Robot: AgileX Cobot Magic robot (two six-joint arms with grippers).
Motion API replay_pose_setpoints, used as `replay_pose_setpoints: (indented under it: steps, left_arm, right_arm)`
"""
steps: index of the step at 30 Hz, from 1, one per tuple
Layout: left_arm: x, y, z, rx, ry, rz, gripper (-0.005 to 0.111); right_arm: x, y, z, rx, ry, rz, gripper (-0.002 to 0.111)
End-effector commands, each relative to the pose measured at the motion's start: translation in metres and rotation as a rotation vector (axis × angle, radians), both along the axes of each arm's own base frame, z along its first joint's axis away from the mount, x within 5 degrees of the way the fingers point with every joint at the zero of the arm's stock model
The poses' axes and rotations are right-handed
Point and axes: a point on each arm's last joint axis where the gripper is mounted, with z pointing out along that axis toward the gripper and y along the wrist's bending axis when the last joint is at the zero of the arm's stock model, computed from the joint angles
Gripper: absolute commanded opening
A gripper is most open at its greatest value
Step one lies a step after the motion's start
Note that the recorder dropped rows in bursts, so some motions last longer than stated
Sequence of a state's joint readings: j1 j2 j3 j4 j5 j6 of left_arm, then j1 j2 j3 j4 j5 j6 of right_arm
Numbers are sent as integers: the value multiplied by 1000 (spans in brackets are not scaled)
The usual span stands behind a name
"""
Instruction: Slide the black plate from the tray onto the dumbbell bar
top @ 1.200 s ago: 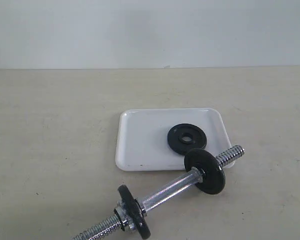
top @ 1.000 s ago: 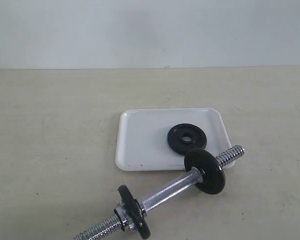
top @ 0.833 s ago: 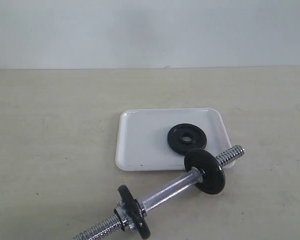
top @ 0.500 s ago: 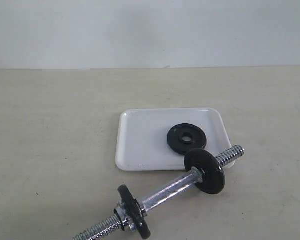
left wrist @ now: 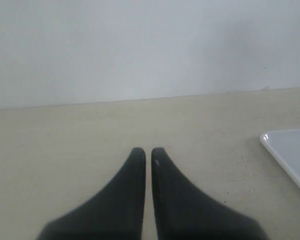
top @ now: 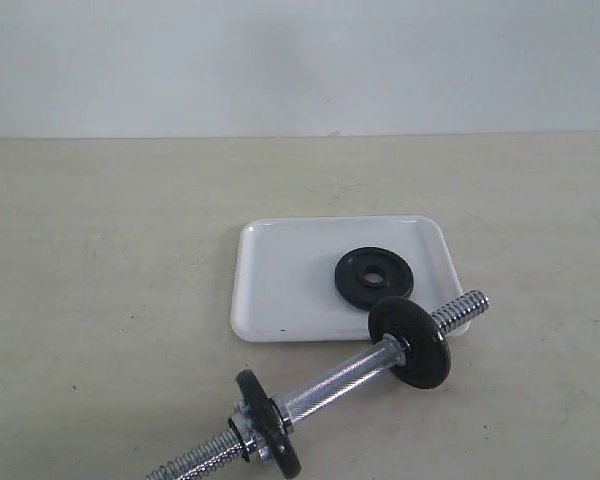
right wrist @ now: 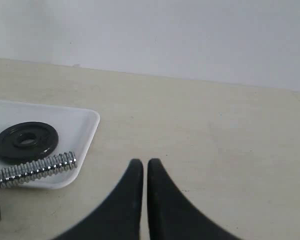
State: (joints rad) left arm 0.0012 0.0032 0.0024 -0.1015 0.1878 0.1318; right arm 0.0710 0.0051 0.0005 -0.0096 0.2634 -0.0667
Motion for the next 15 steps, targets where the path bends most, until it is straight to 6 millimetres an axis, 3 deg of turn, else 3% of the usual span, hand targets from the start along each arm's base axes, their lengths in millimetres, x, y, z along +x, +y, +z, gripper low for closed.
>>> replay_pose_setpoints:
  steps: [1,11,15]
  left_arm:
    - [0,0,2,-2,-14,3,4]
    - [0,0,2,-2,-14,3,4]
    - [0,0,2,-2,-14,3,4]
  right_arm:
    - [0,0,1,-30,-10,2,1]
    - [0,0,2,-46,-22,5,1]
    - [1,0,16,19,-182,1,1]
